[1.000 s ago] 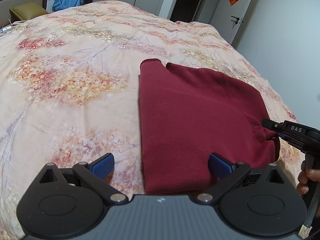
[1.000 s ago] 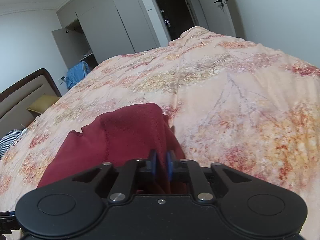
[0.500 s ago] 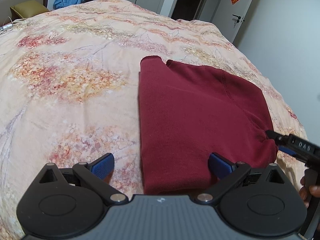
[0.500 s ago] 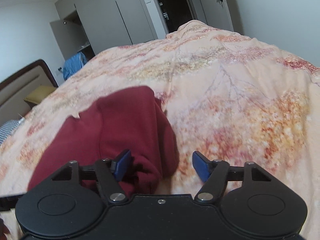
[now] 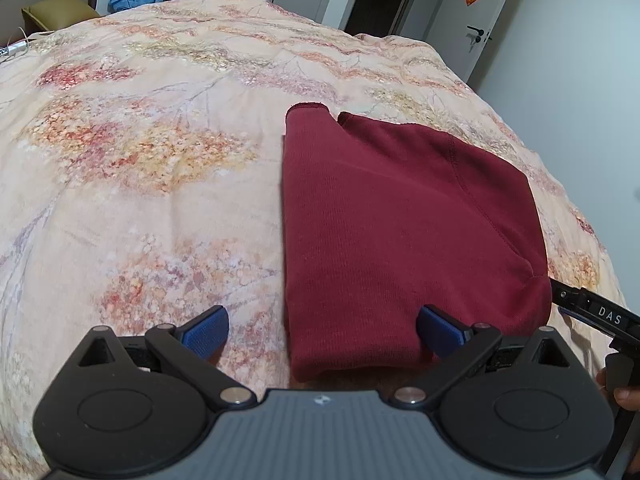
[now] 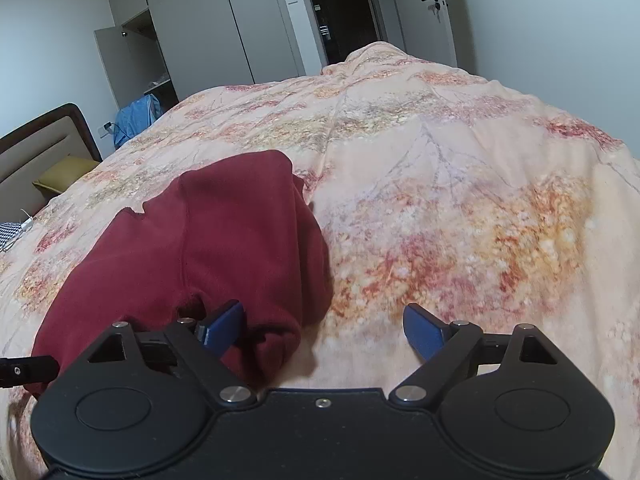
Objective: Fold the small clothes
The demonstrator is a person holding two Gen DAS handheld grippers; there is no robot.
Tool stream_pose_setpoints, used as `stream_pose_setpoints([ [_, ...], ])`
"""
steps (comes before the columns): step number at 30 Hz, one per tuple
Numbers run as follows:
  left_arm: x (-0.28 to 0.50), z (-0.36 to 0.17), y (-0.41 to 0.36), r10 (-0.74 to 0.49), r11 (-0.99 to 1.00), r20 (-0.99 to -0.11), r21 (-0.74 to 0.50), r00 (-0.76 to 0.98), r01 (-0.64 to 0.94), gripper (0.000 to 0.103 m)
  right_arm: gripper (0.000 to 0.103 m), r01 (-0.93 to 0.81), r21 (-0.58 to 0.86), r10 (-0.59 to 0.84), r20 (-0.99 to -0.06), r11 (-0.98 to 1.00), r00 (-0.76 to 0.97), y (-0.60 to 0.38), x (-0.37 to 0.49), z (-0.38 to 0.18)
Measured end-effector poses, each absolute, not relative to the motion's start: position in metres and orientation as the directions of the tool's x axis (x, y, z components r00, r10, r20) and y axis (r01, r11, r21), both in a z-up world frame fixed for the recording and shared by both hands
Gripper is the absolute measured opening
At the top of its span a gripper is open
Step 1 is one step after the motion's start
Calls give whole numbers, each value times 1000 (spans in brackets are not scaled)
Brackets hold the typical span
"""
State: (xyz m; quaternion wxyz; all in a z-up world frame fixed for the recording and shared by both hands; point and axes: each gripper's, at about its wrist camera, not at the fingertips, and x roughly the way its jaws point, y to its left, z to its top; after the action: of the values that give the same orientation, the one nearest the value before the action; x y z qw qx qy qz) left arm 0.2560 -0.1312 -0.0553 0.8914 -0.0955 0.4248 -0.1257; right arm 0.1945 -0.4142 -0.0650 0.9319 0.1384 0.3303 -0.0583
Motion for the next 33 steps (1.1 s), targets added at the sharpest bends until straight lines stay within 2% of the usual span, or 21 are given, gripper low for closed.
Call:
stream_pose_setpoints([
  [6, 254, -56, -131, -304, 951, -736, -276, 605, 142, 103, 89, 208, 208, -25, -647, 956, 762, -412, 187, -64],
  [11, 253, -57, -130, -302, 951, -737, -275, 604, 141, 103, 89, 205, 239, -19, -608, 949, 794, -412, 177, -51],
  [18, 249, -55, -129, -299, 952, -739, -278, 604, 130, 103, 100, 54, 265, 102, -538, 963, 837, -387, 178, -31],
  [21, 249, -55, -127, -300, 950, -740, -286, 603, 122, 103, 100, 11, 224, 124, -577, 974, 808, -372, 183, -39],
  [26, 249, -55, -126, -306, 948, -743, -294, 595, 121, 103, 102, 43, 177, 83, -647, 983, 758, -366, 180, -60],
  [33, 248, -58, -125, -308, 948, -746, -296, 590, 120, 103, 102, 65, 214, 92, -649, 975, 755, -377, 163, -72],
])
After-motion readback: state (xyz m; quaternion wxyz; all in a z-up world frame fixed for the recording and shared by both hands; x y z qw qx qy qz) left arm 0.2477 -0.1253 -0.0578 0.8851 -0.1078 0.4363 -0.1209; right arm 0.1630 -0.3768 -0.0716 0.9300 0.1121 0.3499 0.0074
